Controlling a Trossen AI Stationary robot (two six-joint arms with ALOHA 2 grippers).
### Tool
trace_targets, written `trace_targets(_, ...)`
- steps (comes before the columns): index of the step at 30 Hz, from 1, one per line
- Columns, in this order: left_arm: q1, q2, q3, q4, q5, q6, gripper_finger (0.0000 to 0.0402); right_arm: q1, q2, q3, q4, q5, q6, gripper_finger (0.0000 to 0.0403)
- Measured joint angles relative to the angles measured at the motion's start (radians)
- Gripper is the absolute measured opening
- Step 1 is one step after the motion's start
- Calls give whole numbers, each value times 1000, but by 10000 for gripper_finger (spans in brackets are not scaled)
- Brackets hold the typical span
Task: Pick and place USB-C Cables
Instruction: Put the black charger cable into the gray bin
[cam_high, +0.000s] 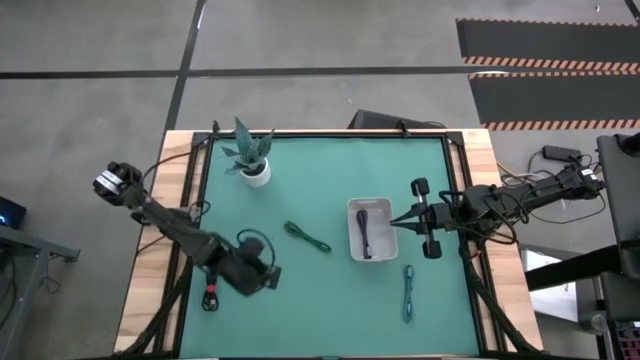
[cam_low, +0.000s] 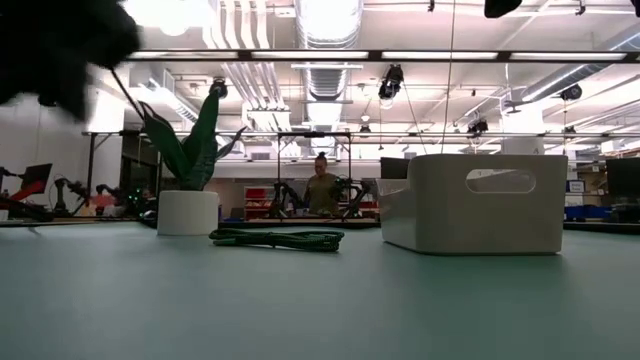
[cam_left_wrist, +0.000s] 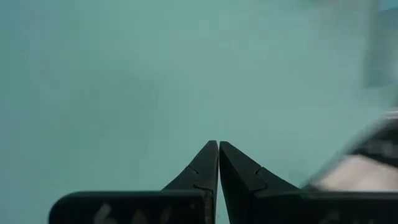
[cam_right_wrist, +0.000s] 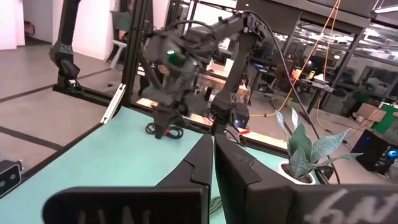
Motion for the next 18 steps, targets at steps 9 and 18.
trace_targets(9,-130,118,144,-342,308,-237,0,0,0,0,1,8,-39,8)
trace_targets(18,-237,104,85,-337,310,-417,0,0,0,0,5,8,-63,8)
